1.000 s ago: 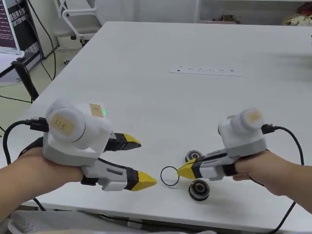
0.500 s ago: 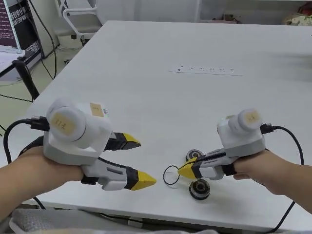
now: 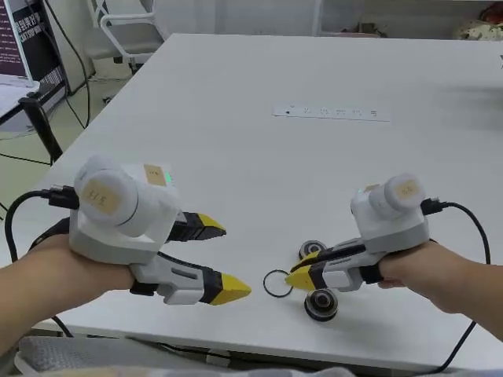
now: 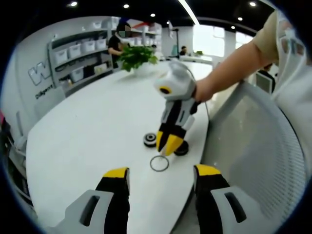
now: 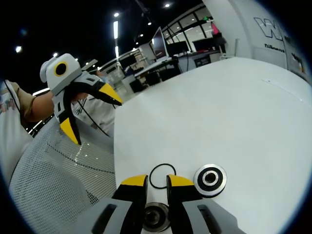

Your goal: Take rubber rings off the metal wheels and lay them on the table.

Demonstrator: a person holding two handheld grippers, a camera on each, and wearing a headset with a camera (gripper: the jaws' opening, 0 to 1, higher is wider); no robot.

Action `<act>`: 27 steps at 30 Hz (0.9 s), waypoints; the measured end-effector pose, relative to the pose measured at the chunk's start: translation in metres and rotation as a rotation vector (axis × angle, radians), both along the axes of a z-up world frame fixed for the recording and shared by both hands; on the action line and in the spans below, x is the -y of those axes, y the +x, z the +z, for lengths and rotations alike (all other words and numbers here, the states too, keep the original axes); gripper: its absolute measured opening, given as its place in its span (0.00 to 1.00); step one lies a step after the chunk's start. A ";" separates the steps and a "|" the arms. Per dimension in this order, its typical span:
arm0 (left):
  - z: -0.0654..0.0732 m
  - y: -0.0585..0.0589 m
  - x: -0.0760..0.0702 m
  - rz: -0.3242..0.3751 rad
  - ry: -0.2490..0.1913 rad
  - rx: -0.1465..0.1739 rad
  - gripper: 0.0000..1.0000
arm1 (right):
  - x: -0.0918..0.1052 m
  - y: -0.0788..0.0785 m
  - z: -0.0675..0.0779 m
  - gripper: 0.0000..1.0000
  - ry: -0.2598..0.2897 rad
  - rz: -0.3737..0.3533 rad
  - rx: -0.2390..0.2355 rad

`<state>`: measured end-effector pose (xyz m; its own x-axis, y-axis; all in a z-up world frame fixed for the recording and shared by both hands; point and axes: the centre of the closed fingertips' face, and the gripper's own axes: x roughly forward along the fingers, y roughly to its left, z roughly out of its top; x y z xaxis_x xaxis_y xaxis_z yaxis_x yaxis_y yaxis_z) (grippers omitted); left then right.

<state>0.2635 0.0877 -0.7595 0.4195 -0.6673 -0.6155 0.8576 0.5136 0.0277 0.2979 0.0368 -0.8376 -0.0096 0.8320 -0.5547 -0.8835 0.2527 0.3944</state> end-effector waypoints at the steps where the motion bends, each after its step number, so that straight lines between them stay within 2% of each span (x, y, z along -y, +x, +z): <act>1: 0.000 0.000 0.000 0.000 0.000 0.000 0.54 | 0.000 0.000 0.001 0.14 0.001 0.001 -0.001; 11: -0.001 0.002 0.003 -0.005 0.006 -0.008 0.53 | 0.004 -0.004 0.013 0.18 0.039 -0.006 -0.006; 27: 0.000 0.009 0.017 -0.044 0.027 -0.013 0.52 | 0.027 -0.004 0.026 0.21 0.081 -0.041 0.006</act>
<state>0.2727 0.0711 -0.7595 0.3820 -0.6684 -0.6382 0.8799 0.4742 0.0300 0.2940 0.0098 -0.8115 0.0288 0.8736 -0.4858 -0.8754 0.2567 0.4096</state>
